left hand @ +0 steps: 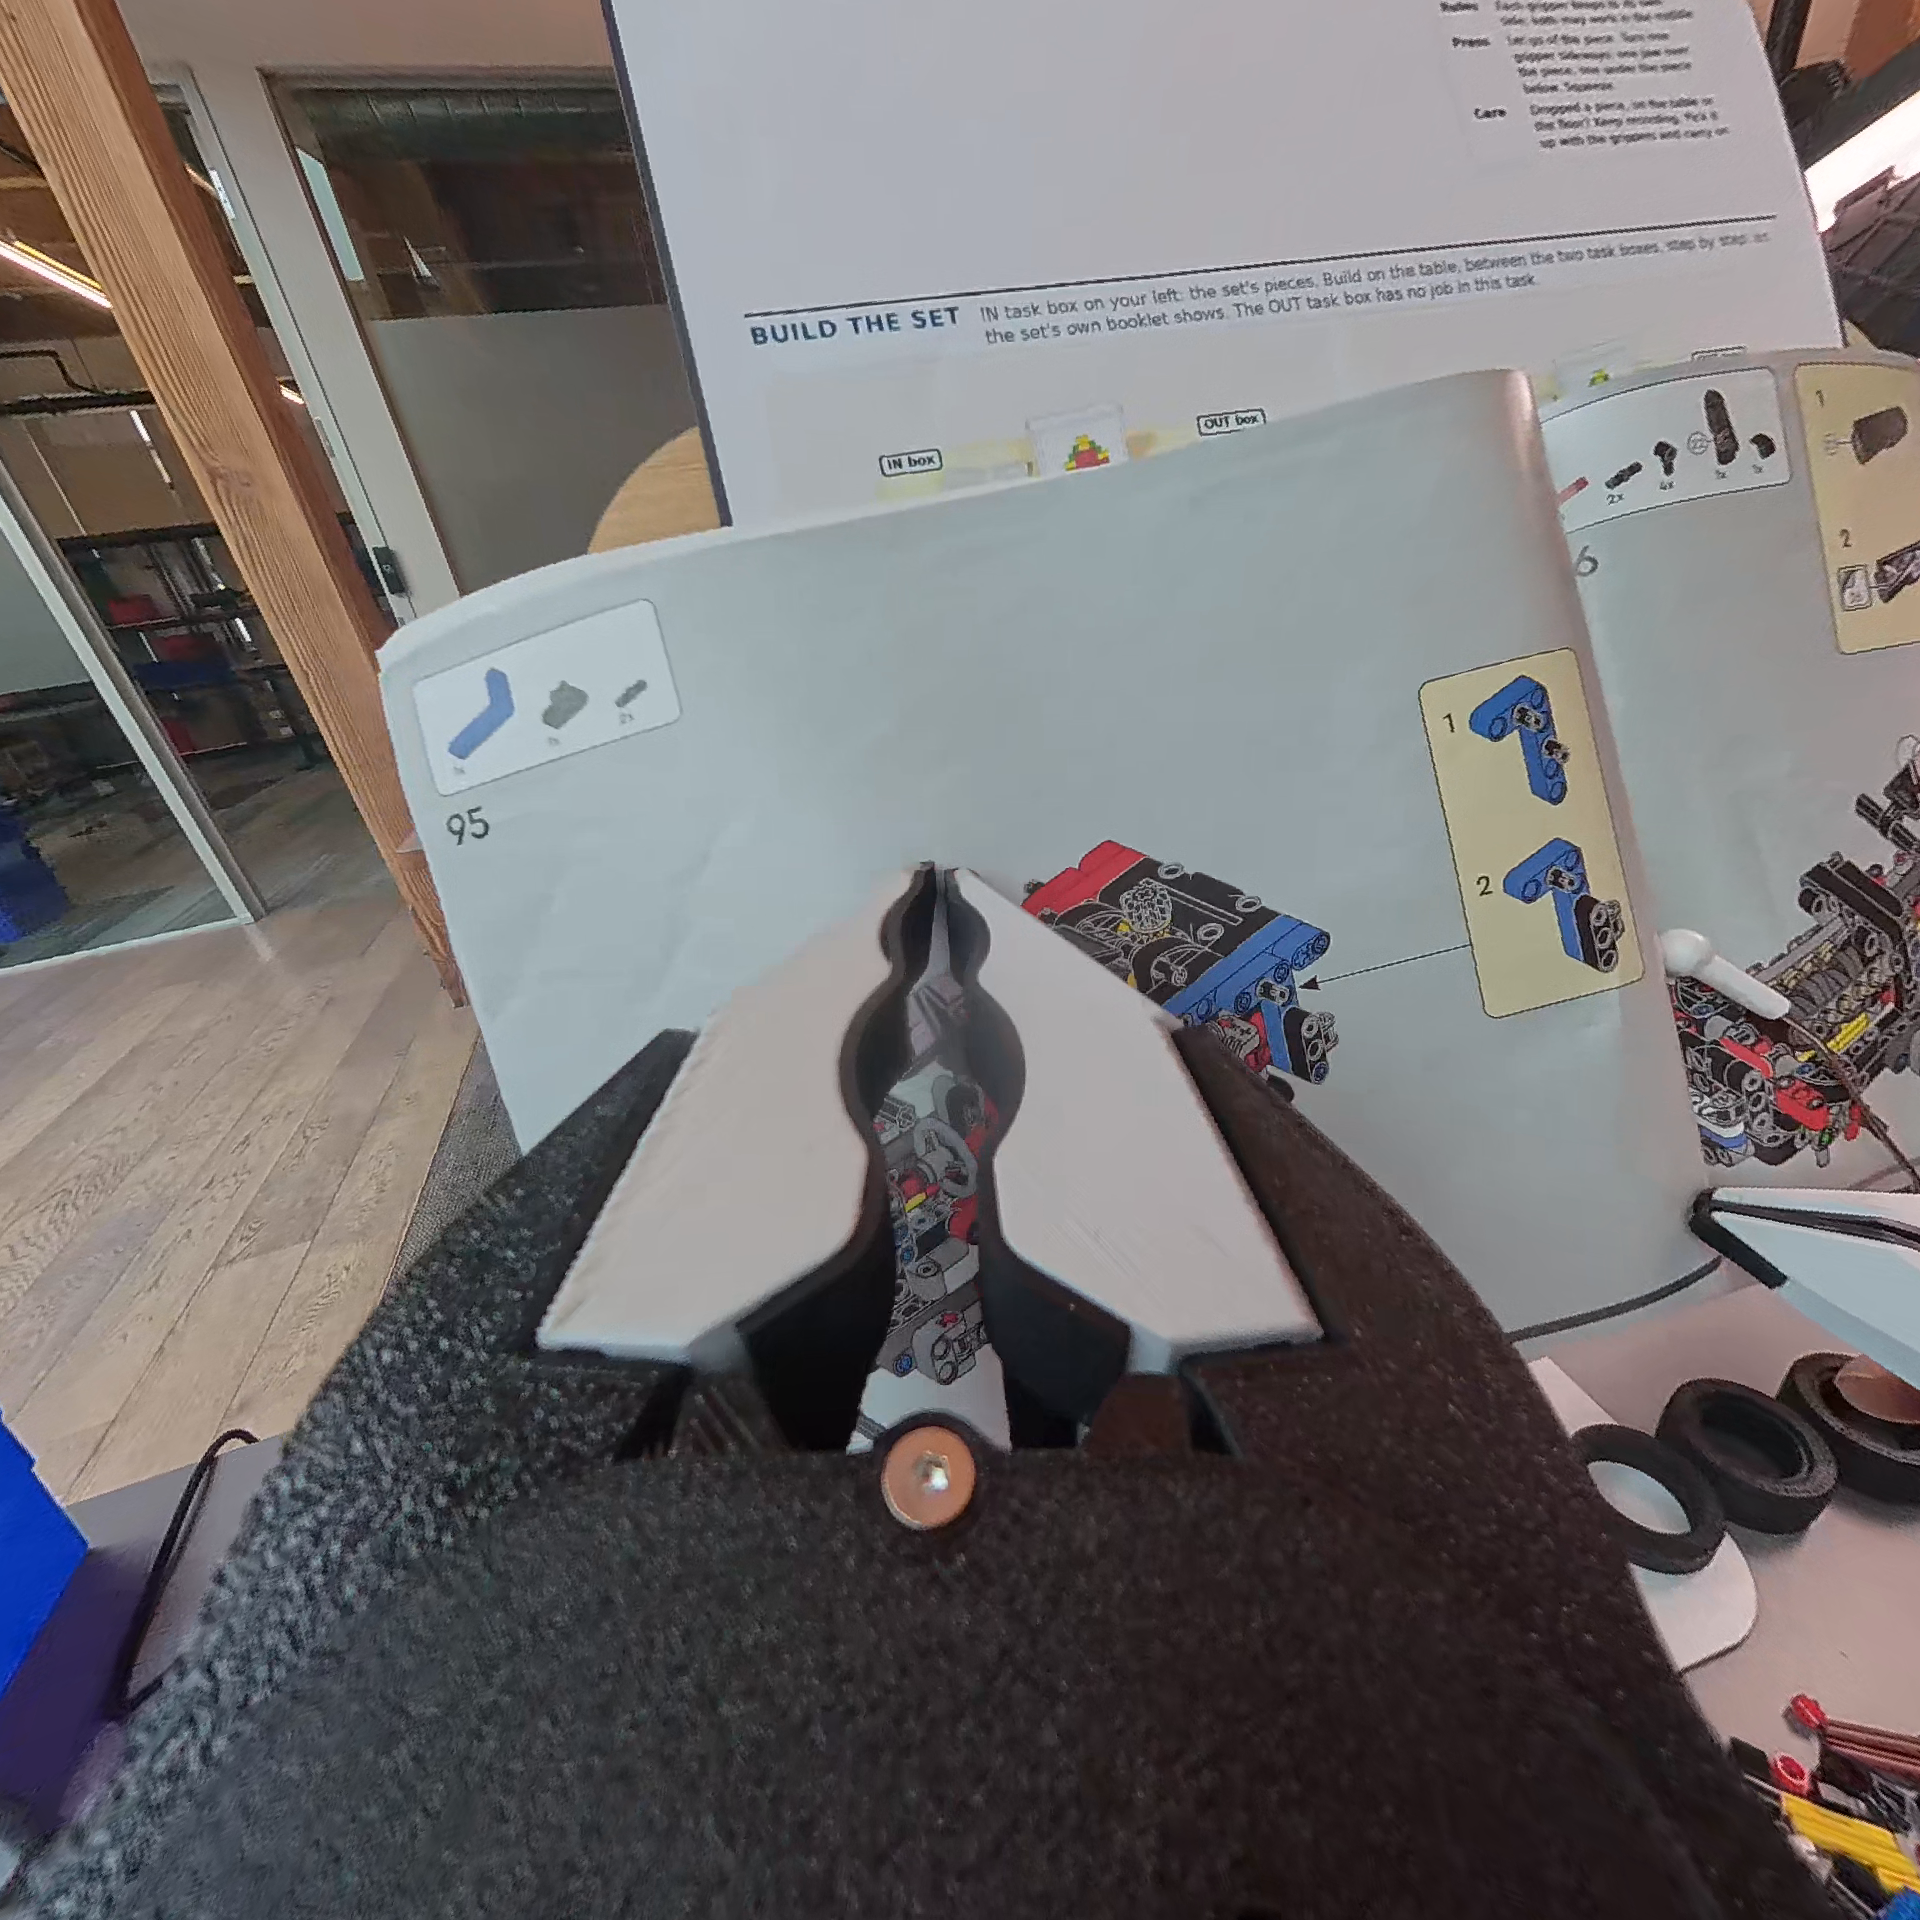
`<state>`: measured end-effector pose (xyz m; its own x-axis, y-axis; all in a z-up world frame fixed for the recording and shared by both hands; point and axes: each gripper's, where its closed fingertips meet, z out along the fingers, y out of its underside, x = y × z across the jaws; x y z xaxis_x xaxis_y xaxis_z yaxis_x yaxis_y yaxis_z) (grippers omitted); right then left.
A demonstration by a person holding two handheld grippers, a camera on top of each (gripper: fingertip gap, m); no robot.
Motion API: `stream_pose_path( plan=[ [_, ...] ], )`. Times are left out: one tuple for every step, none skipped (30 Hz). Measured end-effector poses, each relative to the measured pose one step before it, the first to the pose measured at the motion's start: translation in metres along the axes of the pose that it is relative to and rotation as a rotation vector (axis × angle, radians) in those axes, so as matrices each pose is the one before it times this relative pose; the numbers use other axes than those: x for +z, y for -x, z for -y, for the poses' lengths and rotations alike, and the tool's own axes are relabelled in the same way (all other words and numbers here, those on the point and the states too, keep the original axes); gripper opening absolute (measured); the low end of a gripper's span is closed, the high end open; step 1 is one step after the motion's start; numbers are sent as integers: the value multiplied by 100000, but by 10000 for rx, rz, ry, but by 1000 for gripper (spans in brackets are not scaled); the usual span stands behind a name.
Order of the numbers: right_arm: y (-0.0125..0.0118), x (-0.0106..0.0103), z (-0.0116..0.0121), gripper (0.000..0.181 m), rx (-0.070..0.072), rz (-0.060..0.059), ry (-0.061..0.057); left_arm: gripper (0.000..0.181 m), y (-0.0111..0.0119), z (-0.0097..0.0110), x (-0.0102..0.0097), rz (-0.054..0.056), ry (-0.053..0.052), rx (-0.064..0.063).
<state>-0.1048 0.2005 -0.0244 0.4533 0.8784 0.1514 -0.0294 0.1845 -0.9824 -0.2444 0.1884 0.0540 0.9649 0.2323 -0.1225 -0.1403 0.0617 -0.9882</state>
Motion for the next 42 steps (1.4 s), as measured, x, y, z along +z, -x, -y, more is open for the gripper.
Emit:
stream_pose_path(
  plan=[
    [-3, -9, 0, 0, 1, 1, 0, 0, 11, -83, -32, -26, 16, -74],
    [2, 1, 10, 0, 4, 1, 0, 0, -32, -61, -24, -36, 4, -58],
    [-10, -3, -7, 0, 2, 1, -3, 0, -49, -32, -49, -19, -10, -25],
    [2, 1, 2, 0, -2, 3, -2, 0, -76, -6, -59, -7, -14, 5],
    [3, -1, -2, 0, -4, 4, 2, 0, -146, -14, -64, -20, 3, 20],
    [-3, -8, 2, 0, -2, 2, -1, 0, -229, -16, -92, -30, 5, 31],
    [-4, 6, 1, 0, 1, 3, -2, 0, -321, -16, -121, -45, -13, 54],
    [5, -8, -5, 0, 3, 4, -3, 0, -374, -42, -122, -35, -14, 99],
    [-4, 6, 0, 0, 2, 2, -2, 0, -349, -80, -70, -20, -2, 112],
    [0, -11, -4, 0, 1, 3, 3, 0, -272, -110, 19, -22, 20, 82],
    [2, -13, 11, 0, -2, 0, 0, 0, -216, -111, 67, -36, 30, 41],
    [0, -9, -6, 0, -12, 0, 6, 0, -105, -86, 92, -9, 37, 29],
    [-2, -14, 9, 0, -9, 1, 2, 0, -59, -15, 89, -7, 13, 31],
    [-8, -6, -5, 0, -3, 5, 3, 0, -11, 34, 69, 2, -3, 21],
    [-8, 1, -1, 0, 4, 8, -2, 0, -1, 25, 87, -12, 12, 10],
    [-9, 2, 1, 0, 8, 6, -3, 0, -17, 33, 84, -27, 5, -1],
    [-2, 6, 1, 0, 5, 3, -2, 0, -2, 33, 63, -7, 1, 5],
    [-2, 0, -1, 0, -2, -1, 1, 0, -39, 0, 48, -21, 19, -3],
    [-1, -13, -4, 0, -7, -1, -3, 0, -119, -10, 27, -38, 19, -14],
    [0, 2, 4, 0, 0, 0, -3, 0, -113, -28, 6, 1, 12, 21],
    [-4, 4, -2, 0, 6, 0, 0, 0, -92, -17, -21, 31, -3, 43],
    [-2, -23, 1, 1, -2, 0, 1, 0, -27, -16, -27, 39, -5, 13],
    [-2, -28, 2, 1, -11, -2, 1, 0, 83, 1, -37, 51, -30, -19],
    [-1, -14, 8, 1, -7, 1, 3, 0, 205, -19, -12, 55, -11, -35],
    [-6, -20, -3, 1, 0, 2, 2, 0, 352, -51, 0, 80, 25, -47],
    [-18, -12, 2, 1, -1, 0, -2, 0, 436, -4, -9, 74, 8, -91],
    [2, 2, -5, 1, -5, 2, -4, 0, 383, 27, -40, 32, -4, -129],
    [-6, 10, 2, 1, 3, 0, -10, 0, 291, 42, -53, 11, -10, -106],
    [1, 12, -13, 1, 17, 3, -8, 0, 199, 24, -45, 18, -2, -23],
    [6, 8, -3, 1, 19, 0, -7, 0, 49, 8, 4, -2, 14, 57],
    [0, 5, 3, 1, -4, -7, -1, 0, -111, -1, 30, -47, 29, 76],
    [14, 2, -7, 1, -21, -6, 2, 0, -315, 92, 15, -118, -25, 70],
    [1, -19, 1, 1, -17, 0, 2, 0, -358, 124, -4, -108, -45, 80],
    [-14, -14, -2, 1, -4, 5, 1, 1, -208, 66, -41, -24, -19, 66],
    [-11, -21, 10, 1, 1, 9, -1, 3, -101, 68, -100, -18, -49, -29],
    [-21, -31, 8, 1, -3, 7, 1, 8, 64, 55, -152, 11, -65, -139],
    [-7, -18, 7, 1, -5, 5, 2, 17, 296, 16, -201, 78, -58, -214],
    [-7, -9, 7, 1, -3, 1, 2, 33, 530, -130, -198, 175, -2, -314],
    [-3, 4, -3, 1, 8, 0, 1, 53, 503, -309, -167, 117, 83, -411],
    [8, 3, -1, 1, 16, -4, -6, 71, 309, -490, -117, -22, 163, -451],
    [15, 7, -1, 1, 11, -6, -5, 85, 265, -625, -50, -24, 202, -389],
    [18, -15, 9, 1, -2, -4, 4, 94, 250, -739, 2, -12, 235, -217]
  ],
)
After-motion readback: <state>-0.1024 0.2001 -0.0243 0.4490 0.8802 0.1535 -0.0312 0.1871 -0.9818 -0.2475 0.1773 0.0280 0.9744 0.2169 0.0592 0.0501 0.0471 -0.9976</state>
